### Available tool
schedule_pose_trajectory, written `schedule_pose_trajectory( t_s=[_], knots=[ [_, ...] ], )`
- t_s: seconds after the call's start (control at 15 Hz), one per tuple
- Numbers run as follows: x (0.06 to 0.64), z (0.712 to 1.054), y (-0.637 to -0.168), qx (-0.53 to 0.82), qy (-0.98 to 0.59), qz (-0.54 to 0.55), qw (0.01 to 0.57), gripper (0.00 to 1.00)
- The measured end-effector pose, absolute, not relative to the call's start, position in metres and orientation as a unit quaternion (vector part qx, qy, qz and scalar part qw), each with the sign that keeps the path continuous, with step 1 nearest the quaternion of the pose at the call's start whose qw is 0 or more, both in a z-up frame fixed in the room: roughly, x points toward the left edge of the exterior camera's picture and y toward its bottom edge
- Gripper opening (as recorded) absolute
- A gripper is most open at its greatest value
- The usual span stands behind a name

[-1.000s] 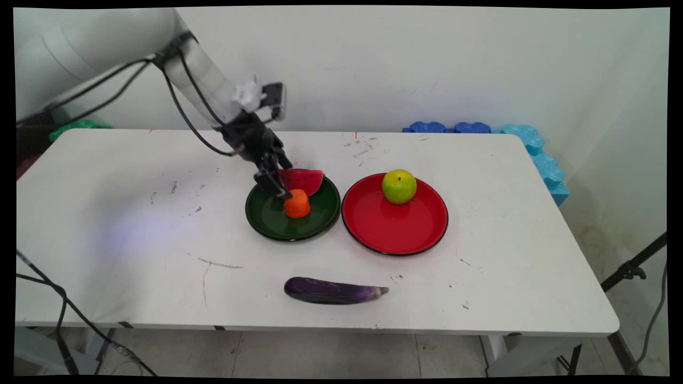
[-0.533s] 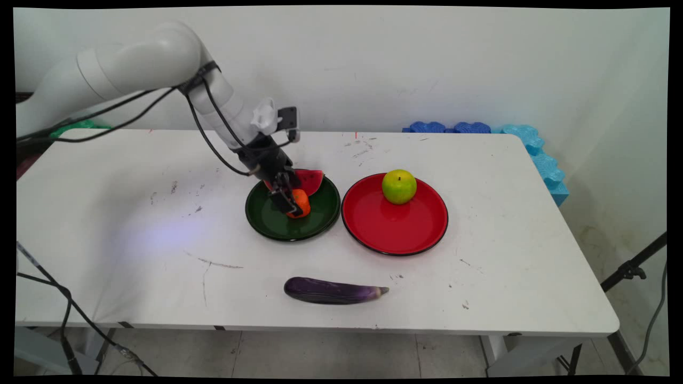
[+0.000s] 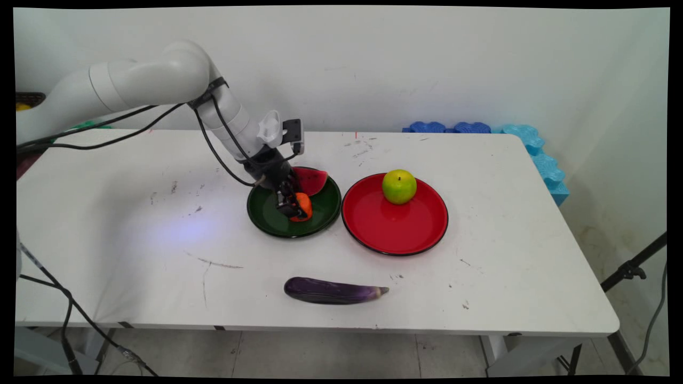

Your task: Place the picked object on the table

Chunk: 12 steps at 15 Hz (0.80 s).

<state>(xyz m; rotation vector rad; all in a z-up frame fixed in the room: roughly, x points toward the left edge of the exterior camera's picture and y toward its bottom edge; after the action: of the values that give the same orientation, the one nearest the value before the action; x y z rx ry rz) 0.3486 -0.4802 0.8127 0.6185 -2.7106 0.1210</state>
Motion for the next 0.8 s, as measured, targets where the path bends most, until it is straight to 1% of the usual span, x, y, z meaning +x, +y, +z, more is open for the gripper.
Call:
schedule_pose_trajectory(
  t_s=[0.2,0.4,0.67,0.8],
  knots=[
    [0.346,0.813,-0.475,0.216,-0.959,0.041,0.182,0.00],
    [0.342,0.823,-0.468,0.213,-0.957,0.041,0.190,0.00],
    [0.330,0.859,-0.463,0.213,-0.954,0.042,0.208,0.00],
    [0.315,0.890,-0.458,0.214,-0.950,0.042,0.225,0.00]
  ],
)
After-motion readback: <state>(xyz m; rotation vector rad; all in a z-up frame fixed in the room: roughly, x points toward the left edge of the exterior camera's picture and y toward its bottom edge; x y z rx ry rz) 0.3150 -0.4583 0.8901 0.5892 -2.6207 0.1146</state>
